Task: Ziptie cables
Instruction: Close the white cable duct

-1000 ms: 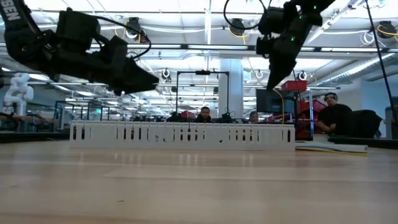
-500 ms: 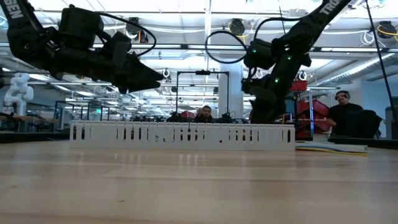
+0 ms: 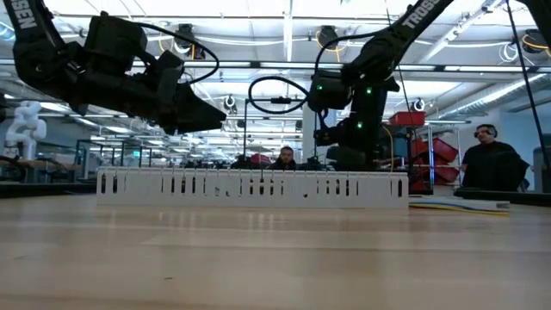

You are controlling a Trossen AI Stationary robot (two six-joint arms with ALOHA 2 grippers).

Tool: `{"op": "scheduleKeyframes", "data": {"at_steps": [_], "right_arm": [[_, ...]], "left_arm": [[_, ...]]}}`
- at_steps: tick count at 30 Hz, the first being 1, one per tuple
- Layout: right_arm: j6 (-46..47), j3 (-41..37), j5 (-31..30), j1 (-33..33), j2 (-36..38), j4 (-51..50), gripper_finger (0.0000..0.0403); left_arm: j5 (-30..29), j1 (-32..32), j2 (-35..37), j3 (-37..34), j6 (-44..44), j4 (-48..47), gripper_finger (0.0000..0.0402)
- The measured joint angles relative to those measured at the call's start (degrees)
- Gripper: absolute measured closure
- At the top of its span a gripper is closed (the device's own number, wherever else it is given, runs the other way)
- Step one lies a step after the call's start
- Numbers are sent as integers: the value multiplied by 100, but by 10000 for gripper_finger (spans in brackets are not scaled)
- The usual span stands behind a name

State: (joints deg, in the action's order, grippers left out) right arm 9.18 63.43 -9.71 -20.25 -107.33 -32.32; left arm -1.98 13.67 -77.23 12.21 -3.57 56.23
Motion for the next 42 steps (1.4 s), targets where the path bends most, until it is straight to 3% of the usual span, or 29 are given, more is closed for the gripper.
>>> {"op": "scheduleKeyframes", "data": {"at_steps": [9,24,28,34,42], "right_arm": [[603,42,-418,-154,3,-889,67],[477,-278,865,-678,26,-786,69],[378,-323,1022,-789,33,-729,95],[286,-327,1088,-791,37,-726,179],[90,-355,1002,-788,140,-722,185]], "left_arm": [[-85,0,0,-2,-13,-179,142],[-284,0,0,-2,-48,-282,142],[-284,2,0,-4,-50,-282,142],[-308,0,0,-4,-55,-282,142],[-310,0,0,-4,-66,-278,142]]}}
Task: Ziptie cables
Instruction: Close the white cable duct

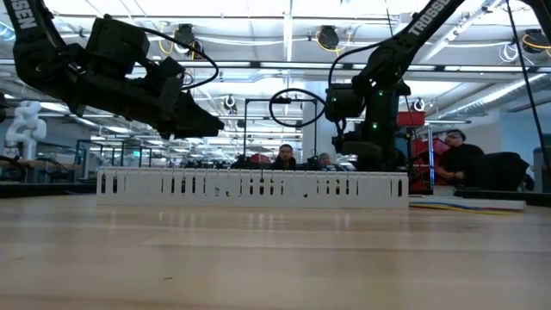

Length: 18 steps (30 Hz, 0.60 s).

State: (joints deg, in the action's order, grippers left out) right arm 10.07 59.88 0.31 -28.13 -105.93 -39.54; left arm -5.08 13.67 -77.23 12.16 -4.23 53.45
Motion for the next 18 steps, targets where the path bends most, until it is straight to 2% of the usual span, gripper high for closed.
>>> {"op": "scheduleKeyframes", "data": {"at_steps": [6,13,18], "right_arm": [[-264,-52,-94,1,357,-110,185],[-472,166,-119,-3,1069,-1025,185],[-565,238,-80,-1,1644,-1133,185]], "left_arm": [[-38,0,0,0,0,0,142],[-48,9,0,0,7,0,142],[-61,42,-117,-1,59,146,142]]}}
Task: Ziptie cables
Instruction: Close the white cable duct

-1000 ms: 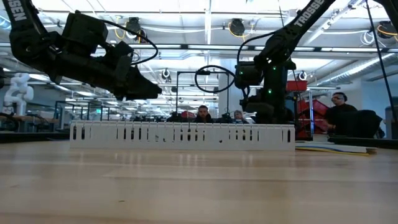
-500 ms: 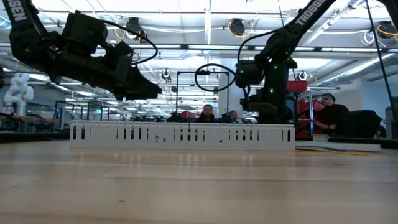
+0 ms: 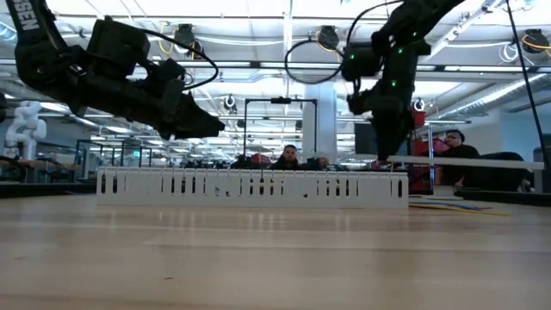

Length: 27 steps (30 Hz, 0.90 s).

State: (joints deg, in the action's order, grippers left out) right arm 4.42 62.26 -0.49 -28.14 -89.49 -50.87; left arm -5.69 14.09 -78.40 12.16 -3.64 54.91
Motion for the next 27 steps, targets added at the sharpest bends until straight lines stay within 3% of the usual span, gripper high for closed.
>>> {"op": "scheduleKeyframes", "data": {"at_steps": [3,9,12,17,27], "right_arm": [[-25,-2,6,17,274,-140,185],[-24,0,38,313,722,-311,187],[-24,7,63,567,843,-311,187],[154,7,80,1084,839,-324,187],[335,7,52,1730,844,26,187]], "left_arm": [[208,78,-365,-4,-69,672,142],[1273,133,-1941,157,-54,3396,142],[1648,129,-2672,625,383,3310,140],[1861,131,-3629,1511,394,3261,117],[2080,352,-3987,2250,-477,3271,86]]}}
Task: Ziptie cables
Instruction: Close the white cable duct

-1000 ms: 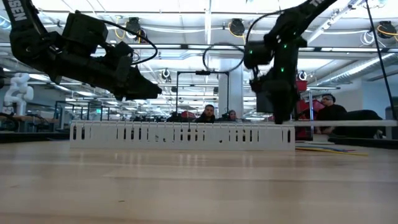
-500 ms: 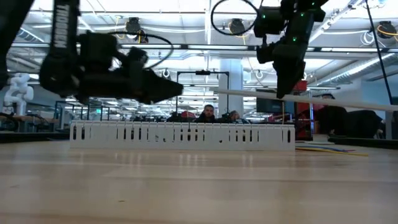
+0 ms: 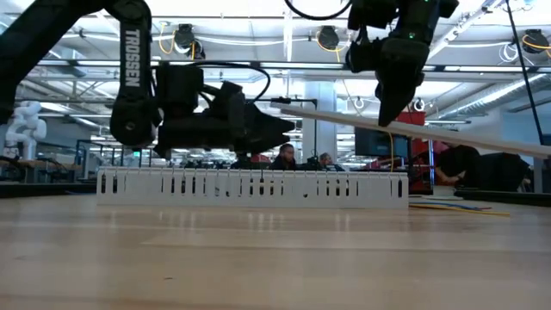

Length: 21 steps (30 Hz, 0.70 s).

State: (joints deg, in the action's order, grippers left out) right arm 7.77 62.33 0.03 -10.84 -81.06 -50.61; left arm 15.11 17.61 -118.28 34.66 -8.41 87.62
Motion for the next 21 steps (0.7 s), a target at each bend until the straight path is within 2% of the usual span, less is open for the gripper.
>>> {"op": "scheduleKeyframes", "data": {"at_steps": [5,13,21], "right_arm": [[-17,0,-10,49,0,161,187],[-127,2,4,153,-8,391,187],[-72,2,-41,403,-9,395,188]], "left_arm": [[96,34,-2,-2,-17,38,86],[880,-123,-2,380,132,146,85],[1029,-199,-2,898,333,144,85]]}}
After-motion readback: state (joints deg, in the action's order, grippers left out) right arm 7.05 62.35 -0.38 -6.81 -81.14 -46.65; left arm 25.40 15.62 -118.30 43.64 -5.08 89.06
